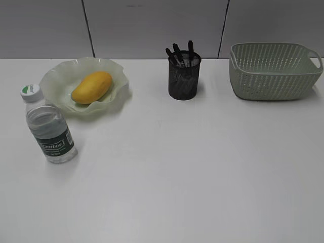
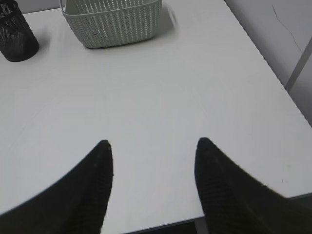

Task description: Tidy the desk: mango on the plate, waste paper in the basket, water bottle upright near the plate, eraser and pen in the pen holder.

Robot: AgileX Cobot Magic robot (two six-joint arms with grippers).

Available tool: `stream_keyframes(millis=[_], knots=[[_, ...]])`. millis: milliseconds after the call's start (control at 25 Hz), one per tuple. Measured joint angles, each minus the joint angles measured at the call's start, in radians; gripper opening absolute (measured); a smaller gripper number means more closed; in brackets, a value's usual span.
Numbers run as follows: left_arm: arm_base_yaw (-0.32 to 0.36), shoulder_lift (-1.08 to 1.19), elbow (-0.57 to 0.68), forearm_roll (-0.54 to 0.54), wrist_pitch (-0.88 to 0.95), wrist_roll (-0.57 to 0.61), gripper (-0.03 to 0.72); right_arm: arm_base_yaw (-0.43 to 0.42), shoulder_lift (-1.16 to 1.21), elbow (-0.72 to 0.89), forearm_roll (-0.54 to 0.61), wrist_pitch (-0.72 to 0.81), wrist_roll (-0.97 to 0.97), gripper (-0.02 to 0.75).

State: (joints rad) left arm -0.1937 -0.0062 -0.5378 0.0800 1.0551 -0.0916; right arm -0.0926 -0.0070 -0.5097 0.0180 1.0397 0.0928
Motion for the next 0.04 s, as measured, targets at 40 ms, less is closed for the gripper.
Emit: stream_keyframes(millis=[40], knots=[[0.002,0.000,0.000,0.000,0.000,0.000,0.226,0.000,0.000,0.000,0.000,0.000,0.000,0.435]])
